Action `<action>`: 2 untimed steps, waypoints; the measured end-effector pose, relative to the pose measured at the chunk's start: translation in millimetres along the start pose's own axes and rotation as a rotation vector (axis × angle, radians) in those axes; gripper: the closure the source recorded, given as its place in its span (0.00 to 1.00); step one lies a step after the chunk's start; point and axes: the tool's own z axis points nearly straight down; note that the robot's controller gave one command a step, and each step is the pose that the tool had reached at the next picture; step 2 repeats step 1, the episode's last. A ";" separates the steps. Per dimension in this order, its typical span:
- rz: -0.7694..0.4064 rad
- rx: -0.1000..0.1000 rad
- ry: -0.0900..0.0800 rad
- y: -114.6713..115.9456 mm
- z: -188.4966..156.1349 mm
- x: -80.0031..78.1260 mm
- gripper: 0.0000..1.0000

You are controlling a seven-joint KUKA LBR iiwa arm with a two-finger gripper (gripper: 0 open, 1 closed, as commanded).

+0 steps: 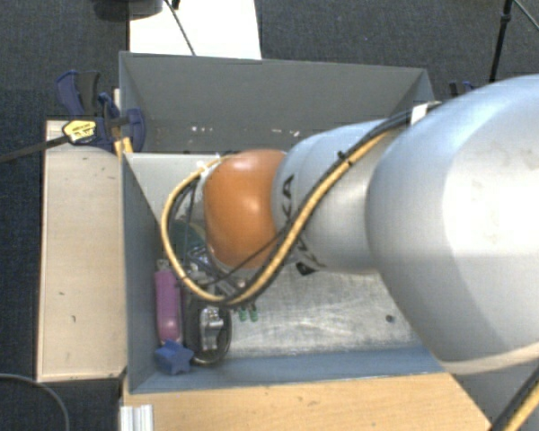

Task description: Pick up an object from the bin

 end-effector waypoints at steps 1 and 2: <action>-0.498 -0.001 -0.024 -63.8 -142.2 -41.4 1.00; -0.498 -0.001 -0.024 -63.8 -142.2 -41.4 1.00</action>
Offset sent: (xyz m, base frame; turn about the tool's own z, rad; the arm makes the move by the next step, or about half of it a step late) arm 0.0464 -0.0578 0.1391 -0.5006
